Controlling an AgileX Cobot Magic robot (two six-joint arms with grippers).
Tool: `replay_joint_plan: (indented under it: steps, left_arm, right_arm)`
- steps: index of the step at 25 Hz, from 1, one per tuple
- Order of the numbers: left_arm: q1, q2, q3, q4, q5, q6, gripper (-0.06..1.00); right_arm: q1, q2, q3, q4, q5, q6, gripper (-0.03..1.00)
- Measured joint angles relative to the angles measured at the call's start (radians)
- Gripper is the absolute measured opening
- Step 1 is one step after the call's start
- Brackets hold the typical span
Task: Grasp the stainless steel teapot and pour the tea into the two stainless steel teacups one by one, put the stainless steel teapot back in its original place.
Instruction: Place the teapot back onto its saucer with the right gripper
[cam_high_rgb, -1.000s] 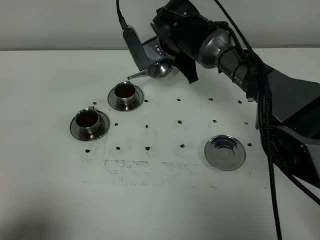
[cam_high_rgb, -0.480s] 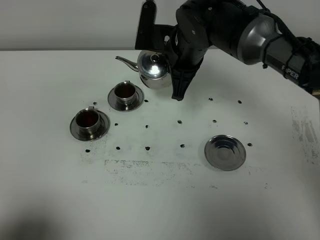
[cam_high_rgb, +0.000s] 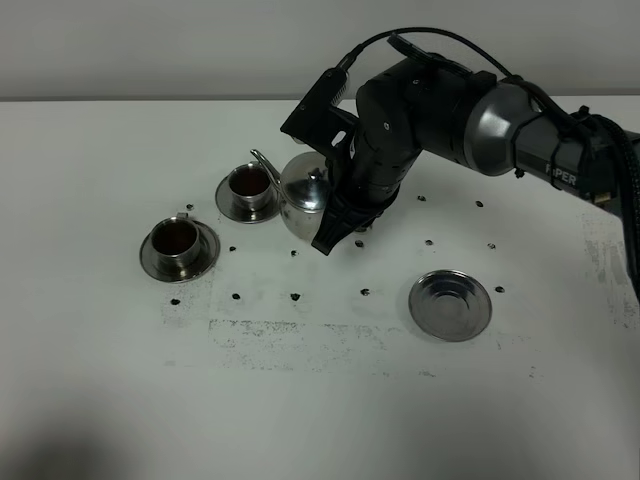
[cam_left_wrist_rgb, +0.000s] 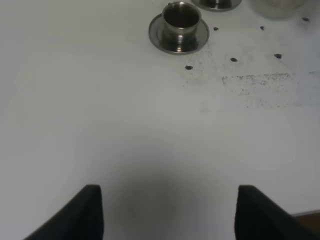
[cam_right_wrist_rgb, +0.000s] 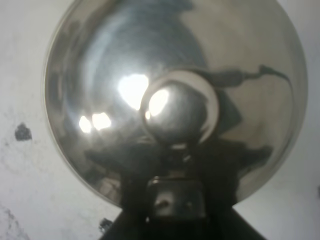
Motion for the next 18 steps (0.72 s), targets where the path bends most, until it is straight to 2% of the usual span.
replay_joint_plan:
  steps: [8, 13, 15, 18]
  left_arm:
    - [0.0, 0.0, 0.0, 0.0, 0.0, 0.0, 0.55]
    - [0.0, 0.0, 0.0, 0.0, 0.0, 0.0, 0.55]
    - [0.0, 0.0, 0.0, 0.0, 0.0, 0.0, 0.55]
    - [0.0, 0.0, 0.0, 0.0, 0.0, 0.0, 0.55]
  right_arm:
    - [0.007, 0.039, 0.002, 0.0, 0.001, 0.004, 0.19]
    - [0.01, -0.03, 0.016, -0.052, 0.058, 0.069, 0.19]
    - [0.01, -0.098, 0.066, -0.071, 0.045, 0.1, 0.19]
    - [0.006, -0.222, 0.229, -0.074, -0.042, 0.156, 0.19]
